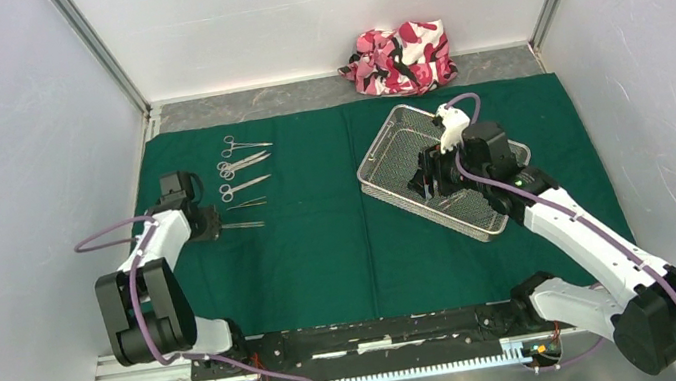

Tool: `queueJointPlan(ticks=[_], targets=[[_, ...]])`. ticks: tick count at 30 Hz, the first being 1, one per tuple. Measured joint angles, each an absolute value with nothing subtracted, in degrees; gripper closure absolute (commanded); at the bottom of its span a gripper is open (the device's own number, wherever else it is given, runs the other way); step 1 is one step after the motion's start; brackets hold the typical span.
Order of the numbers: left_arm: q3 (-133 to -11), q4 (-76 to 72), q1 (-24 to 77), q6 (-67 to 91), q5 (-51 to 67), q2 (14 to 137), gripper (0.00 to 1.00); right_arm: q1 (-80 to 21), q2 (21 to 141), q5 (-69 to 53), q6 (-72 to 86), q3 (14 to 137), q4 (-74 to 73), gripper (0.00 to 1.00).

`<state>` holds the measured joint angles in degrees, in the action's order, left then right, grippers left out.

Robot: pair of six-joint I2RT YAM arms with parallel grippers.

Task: Open and lay out the surgical kit
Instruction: Place the medical item in the surgical kit.

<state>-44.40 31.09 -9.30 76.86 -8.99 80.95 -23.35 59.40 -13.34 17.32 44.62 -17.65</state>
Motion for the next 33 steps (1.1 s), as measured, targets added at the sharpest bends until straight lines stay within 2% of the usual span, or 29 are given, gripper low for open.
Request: queueJointPlan(ticks=[11, 20, 26, 31, 33], targets=[[-48.99, 30.13, -9.93, 76.86, -8.23, 85.82, 0.89, -23.14, 59.29, -13.69, 17.74, 44.62, -17.65, 0.34], [-48.97, 29.52, -10.07, 76.97, -7.42, 88.29, 0.73, -23.11, 59.29, -14.31, 18.15, 44.47, -17.10, 0.35], [-48.66, 28.99, -10.07, 77.03, -7.44, 88.90, 0.70, -23.09, 59.31, -15.00, 18.55, 44.12, -16.38, 0.35], [-48.36, 29.02, -10.07, 76.90, -7.62, 88.51, 0.43, -23.09, 59.31, -15.03, 18.63, 44.12, -16.38, 0.35], [-48.25, 29.47, -10.07, 76.77, -7.62, 87.11, 0.34, -23.07, 59.31, -14.48, 18.59, 44.12, -16.51, 0.32]])
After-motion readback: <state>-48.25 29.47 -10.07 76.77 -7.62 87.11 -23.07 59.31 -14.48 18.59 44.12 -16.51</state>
